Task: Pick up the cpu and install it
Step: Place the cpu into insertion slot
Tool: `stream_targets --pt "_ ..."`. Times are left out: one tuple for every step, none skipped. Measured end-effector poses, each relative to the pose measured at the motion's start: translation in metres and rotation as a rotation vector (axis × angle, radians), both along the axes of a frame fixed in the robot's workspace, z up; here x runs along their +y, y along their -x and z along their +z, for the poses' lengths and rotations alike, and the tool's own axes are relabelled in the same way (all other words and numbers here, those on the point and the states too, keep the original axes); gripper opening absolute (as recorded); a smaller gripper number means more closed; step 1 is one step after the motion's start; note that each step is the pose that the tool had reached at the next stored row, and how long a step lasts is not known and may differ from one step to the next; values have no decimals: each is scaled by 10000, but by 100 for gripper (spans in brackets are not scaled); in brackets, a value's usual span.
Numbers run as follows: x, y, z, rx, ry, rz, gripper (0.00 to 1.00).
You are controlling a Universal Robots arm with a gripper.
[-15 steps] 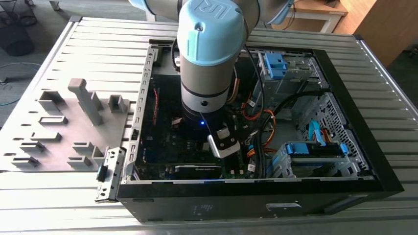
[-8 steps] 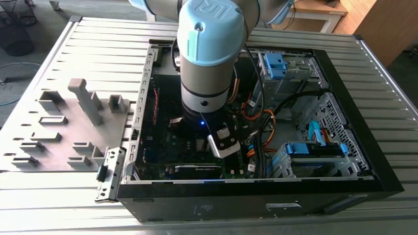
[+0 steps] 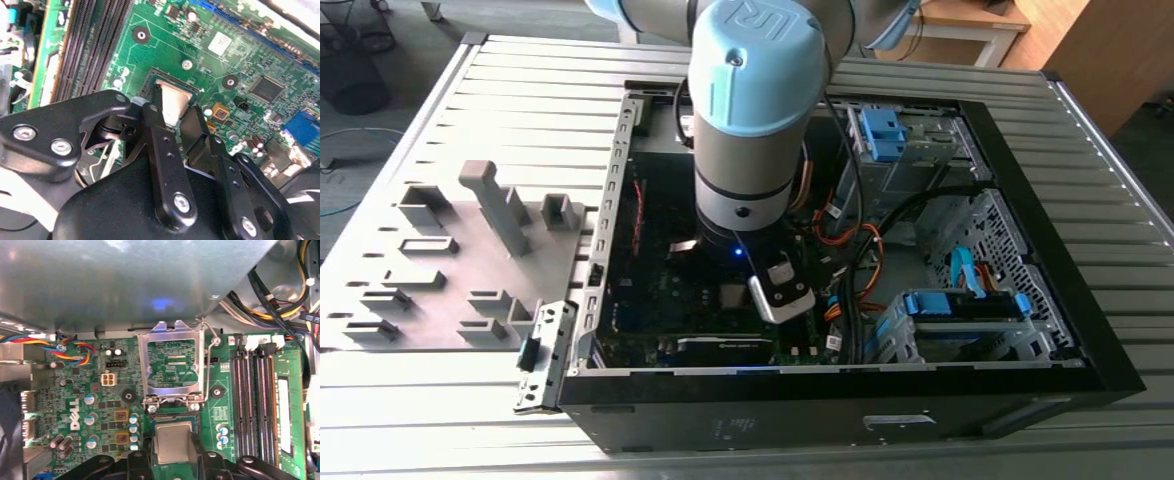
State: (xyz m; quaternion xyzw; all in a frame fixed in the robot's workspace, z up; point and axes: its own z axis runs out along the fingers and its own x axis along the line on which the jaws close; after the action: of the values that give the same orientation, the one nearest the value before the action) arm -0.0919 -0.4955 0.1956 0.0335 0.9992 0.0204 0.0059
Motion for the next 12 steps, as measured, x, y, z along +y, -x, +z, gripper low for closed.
stream_targets --pt "0 -1 0 1 1 -1 42" --pt "0 -2 0 1 2 -2 42" --pt "0 -3 0 0 1 -2 42" --pt "0 -4 -1 0 1 -1 42" --pt "0 -4 -1 0 1 0 42" --pt "0 -4 -1 0 1 -1 42" --pt "0 -4 -1 0 1 0 42" --pt "0 -4 -1 0 1 0 42" --pt "0 -4 -1 0 1 -1 42" --pt "0 -4 -1 0 1 -1 43" --pt "2 -5 -3 0 0 -1 43" --pt "4 -6 -8 -1 0 1 49"
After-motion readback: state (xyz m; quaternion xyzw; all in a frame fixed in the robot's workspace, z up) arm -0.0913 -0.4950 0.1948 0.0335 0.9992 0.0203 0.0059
